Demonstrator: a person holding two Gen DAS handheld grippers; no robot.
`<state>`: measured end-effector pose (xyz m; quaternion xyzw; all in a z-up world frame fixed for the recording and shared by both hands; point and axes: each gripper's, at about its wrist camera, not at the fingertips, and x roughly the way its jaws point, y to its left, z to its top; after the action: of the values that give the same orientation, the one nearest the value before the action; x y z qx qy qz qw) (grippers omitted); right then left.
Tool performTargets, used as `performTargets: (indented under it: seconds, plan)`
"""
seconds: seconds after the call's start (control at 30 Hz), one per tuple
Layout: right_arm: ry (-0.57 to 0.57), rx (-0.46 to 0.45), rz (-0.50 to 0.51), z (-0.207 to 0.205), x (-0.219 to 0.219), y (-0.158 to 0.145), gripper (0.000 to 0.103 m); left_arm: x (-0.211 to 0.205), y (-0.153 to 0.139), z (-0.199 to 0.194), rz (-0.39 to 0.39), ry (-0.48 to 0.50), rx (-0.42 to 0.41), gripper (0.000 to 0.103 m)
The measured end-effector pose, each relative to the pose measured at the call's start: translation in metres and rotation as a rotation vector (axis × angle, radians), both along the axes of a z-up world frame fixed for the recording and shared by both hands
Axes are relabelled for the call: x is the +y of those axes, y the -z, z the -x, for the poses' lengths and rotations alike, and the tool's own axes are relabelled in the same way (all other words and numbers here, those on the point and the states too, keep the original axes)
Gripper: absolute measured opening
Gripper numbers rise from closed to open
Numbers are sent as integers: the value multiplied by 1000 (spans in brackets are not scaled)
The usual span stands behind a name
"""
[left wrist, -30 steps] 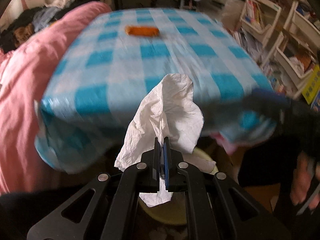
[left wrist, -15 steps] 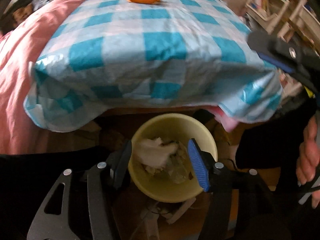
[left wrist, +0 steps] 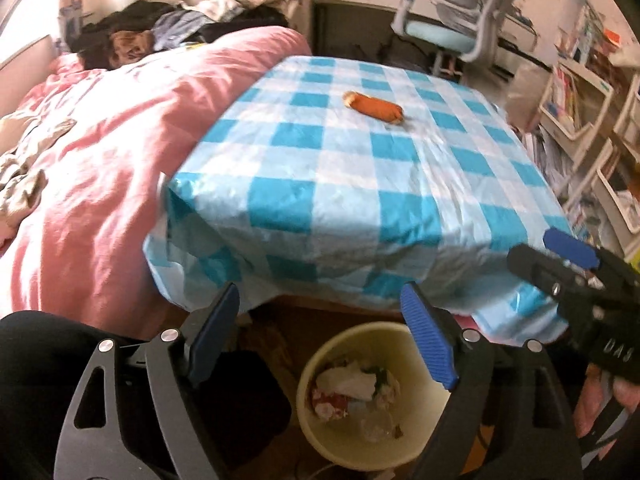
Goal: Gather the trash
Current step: 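Move both tools back over the table toward the orange stick snack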
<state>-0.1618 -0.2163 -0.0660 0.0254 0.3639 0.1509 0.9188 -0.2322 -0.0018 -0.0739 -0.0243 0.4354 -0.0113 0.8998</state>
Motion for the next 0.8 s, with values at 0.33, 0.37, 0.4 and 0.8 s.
performTargets:
  seconds: [0.33,0.37,0.4,0.8]
  plan:
    - [-41,-55,95,4,19,1,83,7,-6,1,-7,-53,-46,85]
    - [-43,-58,99,4,20,1,83,6,-6,1,-9,-55,-48,86]
    - [-43,-58,101,4,21,1,83,6,-7,1,-12,-57,-52,86]
    - [-54,-72,113,3,30,0,85,10,-9,1,-13,-80,-69,89]
